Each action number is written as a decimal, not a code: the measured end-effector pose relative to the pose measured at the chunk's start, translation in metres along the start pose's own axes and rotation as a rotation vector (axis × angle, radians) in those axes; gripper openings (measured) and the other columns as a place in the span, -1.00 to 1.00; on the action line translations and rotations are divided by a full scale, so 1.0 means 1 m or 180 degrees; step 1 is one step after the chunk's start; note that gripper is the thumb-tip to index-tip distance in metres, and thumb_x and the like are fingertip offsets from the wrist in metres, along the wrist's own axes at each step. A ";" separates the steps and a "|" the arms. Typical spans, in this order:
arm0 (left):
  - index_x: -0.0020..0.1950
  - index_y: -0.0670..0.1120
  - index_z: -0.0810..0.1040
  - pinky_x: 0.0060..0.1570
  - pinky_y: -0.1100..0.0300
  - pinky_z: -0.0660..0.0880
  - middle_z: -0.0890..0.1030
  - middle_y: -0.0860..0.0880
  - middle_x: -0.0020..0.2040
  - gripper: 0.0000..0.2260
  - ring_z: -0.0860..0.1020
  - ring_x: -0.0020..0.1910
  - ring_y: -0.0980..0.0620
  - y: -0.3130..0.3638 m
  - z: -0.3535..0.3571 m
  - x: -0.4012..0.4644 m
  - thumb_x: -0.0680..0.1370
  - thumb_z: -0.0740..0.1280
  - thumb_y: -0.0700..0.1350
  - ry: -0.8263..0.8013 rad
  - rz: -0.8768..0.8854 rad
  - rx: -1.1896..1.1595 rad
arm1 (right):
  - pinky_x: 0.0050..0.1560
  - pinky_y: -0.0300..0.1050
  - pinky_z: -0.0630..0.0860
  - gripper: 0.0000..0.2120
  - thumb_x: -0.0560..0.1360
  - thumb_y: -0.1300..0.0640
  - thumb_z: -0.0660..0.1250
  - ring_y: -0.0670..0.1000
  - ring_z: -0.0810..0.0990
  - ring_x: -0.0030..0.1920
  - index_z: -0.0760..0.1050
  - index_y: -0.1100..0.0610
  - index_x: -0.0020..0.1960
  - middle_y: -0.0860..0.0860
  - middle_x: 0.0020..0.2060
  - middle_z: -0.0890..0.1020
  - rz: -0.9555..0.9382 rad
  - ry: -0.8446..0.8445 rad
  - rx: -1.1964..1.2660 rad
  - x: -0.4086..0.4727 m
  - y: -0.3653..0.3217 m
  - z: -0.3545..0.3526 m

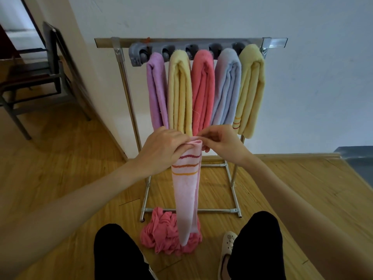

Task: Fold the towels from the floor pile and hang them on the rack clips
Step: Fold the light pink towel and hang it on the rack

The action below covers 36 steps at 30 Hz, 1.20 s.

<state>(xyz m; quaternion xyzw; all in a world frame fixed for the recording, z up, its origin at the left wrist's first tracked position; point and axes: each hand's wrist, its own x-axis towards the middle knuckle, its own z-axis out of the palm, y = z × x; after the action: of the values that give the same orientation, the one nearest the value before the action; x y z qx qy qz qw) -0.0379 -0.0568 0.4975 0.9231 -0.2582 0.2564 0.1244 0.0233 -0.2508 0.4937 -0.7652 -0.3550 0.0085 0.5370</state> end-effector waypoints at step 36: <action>0.22 0.00 0.47 0.14 -0.02 0.52 0.59 0.07 0.09 -0.45 0.55 0.08 0.12 -0.008 0.082 -0.087 0.29 0.59 -0.04 -0.0191 -0.2522 -0.2172 | -0.09 0.07 0.63 -0.83 0.49 0.36 0.29 0.02 0.61 -0.17 0.58 0.20 0.02 0.02 -0.23 0.62 0.0551 0.0841 0.0433 -0.002 -0.003 0.033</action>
<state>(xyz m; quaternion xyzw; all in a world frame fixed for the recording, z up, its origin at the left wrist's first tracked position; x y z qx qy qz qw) -0.0635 -0.0441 0.3810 0.8639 0.0385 0.0645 0.4980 0.0075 -0.2247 0.4817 -0.7492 -0.2127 -0.0220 0.6268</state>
